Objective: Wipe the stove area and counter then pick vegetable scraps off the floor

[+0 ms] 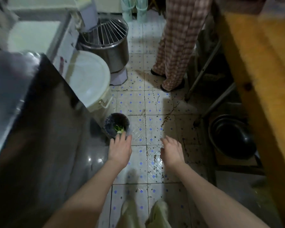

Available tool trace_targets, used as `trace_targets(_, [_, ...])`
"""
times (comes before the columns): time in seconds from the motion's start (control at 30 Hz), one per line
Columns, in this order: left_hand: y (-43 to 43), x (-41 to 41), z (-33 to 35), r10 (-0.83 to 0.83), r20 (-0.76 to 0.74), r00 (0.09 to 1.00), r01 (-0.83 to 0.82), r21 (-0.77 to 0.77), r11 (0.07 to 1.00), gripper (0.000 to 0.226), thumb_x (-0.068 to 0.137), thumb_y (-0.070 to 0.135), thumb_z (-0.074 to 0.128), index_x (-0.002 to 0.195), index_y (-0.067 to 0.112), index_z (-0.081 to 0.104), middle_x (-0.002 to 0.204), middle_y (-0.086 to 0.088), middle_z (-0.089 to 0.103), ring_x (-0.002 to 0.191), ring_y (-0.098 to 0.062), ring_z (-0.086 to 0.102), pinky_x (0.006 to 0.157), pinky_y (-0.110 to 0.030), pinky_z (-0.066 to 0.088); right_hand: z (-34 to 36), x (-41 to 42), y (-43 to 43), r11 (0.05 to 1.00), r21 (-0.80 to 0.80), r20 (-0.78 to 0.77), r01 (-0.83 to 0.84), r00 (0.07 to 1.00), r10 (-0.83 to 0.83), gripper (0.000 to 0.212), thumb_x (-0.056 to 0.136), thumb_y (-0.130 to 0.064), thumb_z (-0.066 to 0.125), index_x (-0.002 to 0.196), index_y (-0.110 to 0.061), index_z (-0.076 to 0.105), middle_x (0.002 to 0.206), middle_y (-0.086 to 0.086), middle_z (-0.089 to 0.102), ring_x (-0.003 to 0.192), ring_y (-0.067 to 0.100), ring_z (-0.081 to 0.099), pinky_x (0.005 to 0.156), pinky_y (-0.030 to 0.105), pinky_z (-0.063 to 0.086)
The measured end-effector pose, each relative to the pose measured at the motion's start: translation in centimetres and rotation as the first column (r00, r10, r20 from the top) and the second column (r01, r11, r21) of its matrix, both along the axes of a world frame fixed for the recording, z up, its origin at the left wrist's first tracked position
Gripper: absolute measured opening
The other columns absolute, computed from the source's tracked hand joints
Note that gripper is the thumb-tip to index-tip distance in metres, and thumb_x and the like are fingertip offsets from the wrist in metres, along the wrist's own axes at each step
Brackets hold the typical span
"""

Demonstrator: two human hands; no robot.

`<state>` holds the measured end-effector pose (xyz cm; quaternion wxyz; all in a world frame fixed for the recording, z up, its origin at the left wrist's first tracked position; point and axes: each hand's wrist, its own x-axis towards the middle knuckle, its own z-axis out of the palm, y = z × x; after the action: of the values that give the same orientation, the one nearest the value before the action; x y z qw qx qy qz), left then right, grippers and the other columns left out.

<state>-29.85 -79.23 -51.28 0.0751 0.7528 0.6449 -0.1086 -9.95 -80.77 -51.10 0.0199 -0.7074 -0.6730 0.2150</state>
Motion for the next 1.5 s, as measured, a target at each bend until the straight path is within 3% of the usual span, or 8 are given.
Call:
trace_targets(0.1, [0.4,-0.5,5.3,0.042,0.015,0.999,-0.043,0.01,0.999,0.051,0.096,0.028,0.047,0.142,0.019,0.028,0.151,-0.007,0.029,0.134,-0.027,0.032,0.104,-0.041,0.033,5.6,-0.2,0.7,0.998,0.02,0.016,-0.055,0.998,0.054,0.057,0.088,-0.003,0.05,0.141,-0.019,0.038,0.147,0.004,0.038,0.137,0.021,0.031,0.116,0.04,0.02])
trace_targets(0.27, [0.5,-1.1,13.2,0.042,0.013,0.999,-0.043,0.065,0.997,0.052,0.094,0.028,0.047,0.142,0.015,0.029,0.149,-0.01,0.03,0.133,-0.03,0.032,0.102,-0.042,0.033,14.0,0.1,1.6,0.987,0.11,0.053,-0.116,0.992,0.111,0.044,0.091,-0.014,0.046,0.135,-0.021,0.046,0.136,-0.001,0.051,0.128,0.019,0.043,0.11,0.038,0.032])
trace_targets(0.47, [1.3,-2.6,21.9,0.068,0.044,0.997,-0.075,0.172,0.982,0.041,0.095,0.027,0.045,0.134,0.015,0.037,0.135,-0.01,0.042,0.125,-0.028,0.039,0.097,-0.039,0.035,21.8,-1.0,3.2,0.973,0.158,0.12,-0.169,0.981,0.151,0.043,0.094,-0.016,0.044,0.136,-0.022,0.045,0.14,0.0,0.048,0.132,0.019,0.039,0.111,0.039,0.029])
trace_targets(0.67, [2.6,-7.2,29.1,0.111,0.071,0.991,-0.127,0.303,0.945,0.038,0.094,0.026,0.046,0.13,0.015,0.041,0.135,-0.008,0.042,0.122,-0.027,0.041,0.096,-0.04,0.035,28.2,-5.3,5.6,0.939,0.216,0.1,-0.269,0.962,0.253,0.041,0.095,-0.016,0.044,0.136,-0.021,0.045,0.138,0.002,0.049,0.131,0.022,0.039,0.107,0.038,0.03])
trace_targets(1.03, [3.3,-17.6,35.5,0.313,0.014,0.95,-0.293,0.394,0.871,0.035,0.097,0.024,0.04,0.13,0.014,0.042,0.133,-0.01,0.046,0.119,-0.029,0.045,0.093,-0.04,0.037,34.7,-16.2,10.1,0.808,0.434,0.059,-0.398,0.908,0.415,0.039,0.089,-0.011,0.047,0.127,-0.018,0.055,0.129,0.002,0.058,0.122,0.024,0.048,0.1,0.04,0.039])
trace_targets(1.3, [1.9,-22.7,36.5,0.603,0.026,0.797,-0.559,0.411,0.72,0.037,0.097,0.026,0.039,0.132,0.017,0.041,0.133,-0.009,0.045,0.117,-0.028,0.046,0.092,-0.041,0.037,35.9,-22.6,15.5,0.621,0.478,0.076,-0.621,0.734,0.675,0.038,0.093,-0.015,0.047,0.13,-0.018,0.052,0.132,0.003,0.055,0.125,0.022,0.045,0.103,0.037,0.035])
trace_targets(1.4, [-0.7,-24.1,37.1,0.736,0.063,0.674,-0.694,0.395,0.602,0.036,0.097,0.024,0.039,0.132,0.016,0.041,0.131,-0.01,0.045,0.116,-0.029,0.046,0.093,-0.042,0.038,36.5,-26.0,16.0,0.514,0.456,0.09,-0.726,0.613,0.785,0.039,0.091,-0.013,0.046,0.129,-0.018,0.052,0.13,0.004,0.056,0.122,0.024,0.048,0.1,0.037,0.038])
trace_targets(1.5, [-3.9,-25.0,38.0,0.838,0.047,0.544,-0.786,0.38,0.489,0.035,0.096,0.023,0.04,0.13,0.015,0.041,0.13,-0.011,0.045,0.117,-0.03,0.046,0.094,-0.043,0.039,37.3,-29.4,15.1,0.325,0.429,0.173,-0.843,0.429,0.887,0.041,0.091,-0.013,0.048,0.131,-0.021,0.049,0.134,0.004,0.052,0.126,0.026,0.044,0.102,0.037,0.032])
